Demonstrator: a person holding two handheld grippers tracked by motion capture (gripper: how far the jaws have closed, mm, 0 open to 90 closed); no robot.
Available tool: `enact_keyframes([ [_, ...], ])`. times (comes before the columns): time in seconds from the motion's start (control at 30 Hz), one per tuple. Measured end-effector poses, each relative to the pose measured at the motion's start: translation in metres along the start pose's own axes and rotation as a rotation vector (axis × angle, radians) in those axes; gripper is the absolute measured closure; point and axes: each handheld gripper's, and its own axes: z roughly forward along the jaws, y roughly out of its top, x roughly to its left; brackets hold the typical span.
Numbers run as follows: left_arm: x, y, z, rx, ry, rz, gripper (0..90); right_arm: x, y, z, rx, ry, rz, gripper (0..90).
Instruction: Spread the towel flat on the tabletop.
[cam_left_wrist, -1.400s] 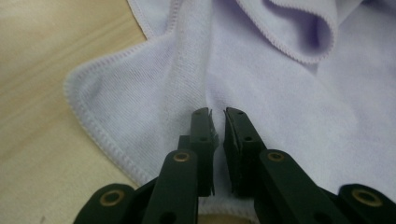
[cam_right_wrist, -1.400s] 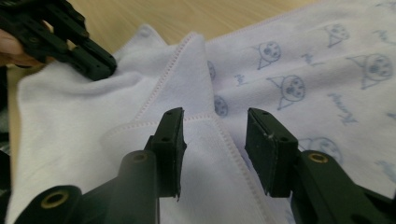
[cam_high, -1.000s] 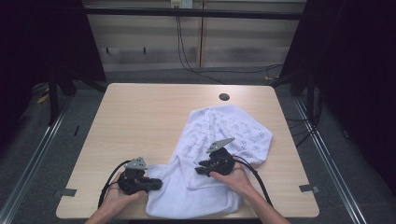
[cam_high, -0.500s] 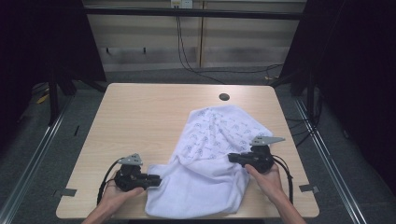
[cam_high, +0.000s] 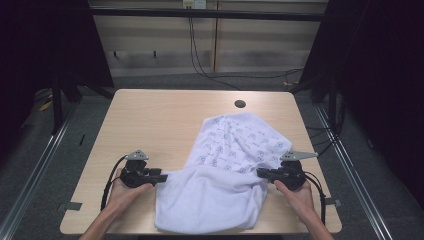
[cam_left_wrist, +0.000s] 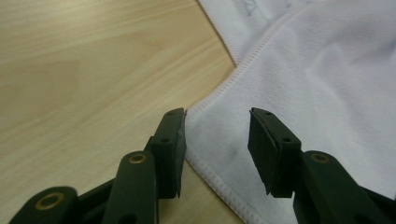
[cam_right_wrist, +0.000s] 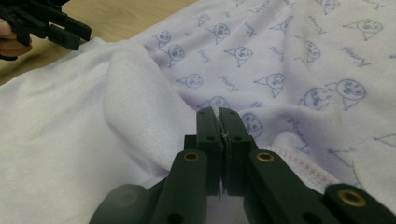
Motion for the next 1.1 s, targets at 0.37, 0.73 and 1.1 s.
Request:
enact_keyframes([
  [0.37, -0.004, 0.003, 0.012, -0.008, -0.049, 0.088, 82.0, -0.003, -0.001, -0.001, -0.002, 0.003, 0.011, 88.2],
  [0.73, -0.019, -0.002, -0.038, -0.137, -0.172, 0.069, 88.8, 0.009, 0.005, -0.026, -0.06, 0.067, -0.005, 88.4],
  [1.1, -0.07, -0.063, -0.108, -0.198, -0.336, 0.096, 88.7, 0.08, -0.046, -0.096, -0.07, 0.125, -0.088, 88.1],
])
